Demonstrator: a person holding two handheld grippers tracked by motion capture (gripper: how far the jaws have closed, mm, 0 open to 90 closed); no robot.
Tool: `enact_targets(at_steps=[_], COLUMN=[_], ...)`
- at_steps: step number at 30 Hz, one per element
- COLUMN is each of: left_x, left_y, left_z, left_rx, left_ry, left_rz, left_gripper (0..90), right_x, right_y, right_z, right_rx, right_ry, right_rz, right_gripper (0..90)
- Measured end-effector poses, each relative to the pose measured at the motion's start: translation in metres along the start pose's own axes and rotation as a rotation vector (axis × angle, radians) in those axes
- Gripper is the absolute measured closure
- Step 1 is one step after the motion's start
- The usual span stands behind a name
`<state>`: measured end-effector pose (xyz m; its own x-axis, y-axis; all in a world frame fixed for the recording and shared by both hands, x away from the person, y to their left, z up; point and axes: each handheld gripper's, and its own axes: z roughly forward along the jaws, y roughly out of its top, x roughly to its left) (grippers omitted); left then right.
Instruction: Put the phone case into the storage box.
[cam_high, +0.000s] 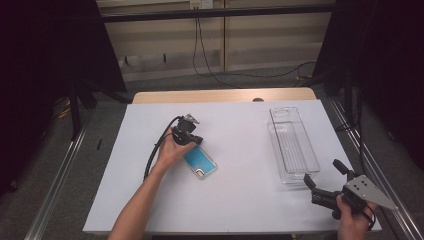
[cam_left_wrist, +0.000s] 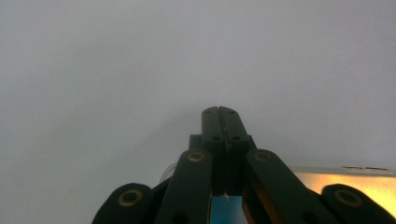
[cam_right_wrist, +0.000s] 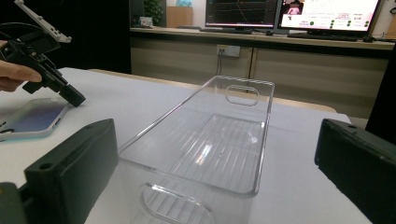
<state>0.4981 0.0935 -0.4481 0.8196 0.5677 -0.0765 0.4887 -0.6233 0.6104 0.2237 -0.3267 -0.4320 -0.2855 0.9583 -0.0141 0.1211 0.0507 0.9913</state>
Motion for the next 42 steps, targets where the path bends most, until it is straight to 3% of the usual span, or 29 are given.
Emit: enact_targets(at_steps=[12,18,26,29,33,37,42], left_x=[0.0,0.001,0.001,0.0,0.0,-0.006,-0.006], left_y=[-0.002,-0.008,-0.011,-0.013,-0.015,-0.015,-0.015], left_z=[-0.003,-0.005,-0.009,-0.01,-0.011,-0.011,-0.011], left_rx=[0.015,-0.015,0.003,-0.007,-0.007,-0.007,-0.005], left_ry=[0.004,-0.006,0.004,-0.001,0.006,0.042,0.041], left_rz=[0.014,-0.011,0.007,-0.006,-0.002,0.008,0.008], left_gripper=[90.0,90.0,90.0,90.0,90.0,90.0,90.0], right_x=[0.0,-0.001,-0.001,-0.001,0.0,0.0,-0.001], right_y=[0.0,0.0,0.0,0.0,0.0,0.0,0.0], right_z=[-0.001,-0.001,-0.001,-0.001,-0.001,-0.001,-0.001], right_rx=[0.0,0.0,0.0,0.001,0.003,0.002,0.002], right_ry=[-0.001,-0.004,-0.004,-0.003,-0.001,0.0,-0.003], right_rz=[0.0,0.0,-0.001,-0.002,-0.004,-0.006,-0.004], right_gripper=[0.0,0.0,0.0,0.0,0.0,0.0,0.0])
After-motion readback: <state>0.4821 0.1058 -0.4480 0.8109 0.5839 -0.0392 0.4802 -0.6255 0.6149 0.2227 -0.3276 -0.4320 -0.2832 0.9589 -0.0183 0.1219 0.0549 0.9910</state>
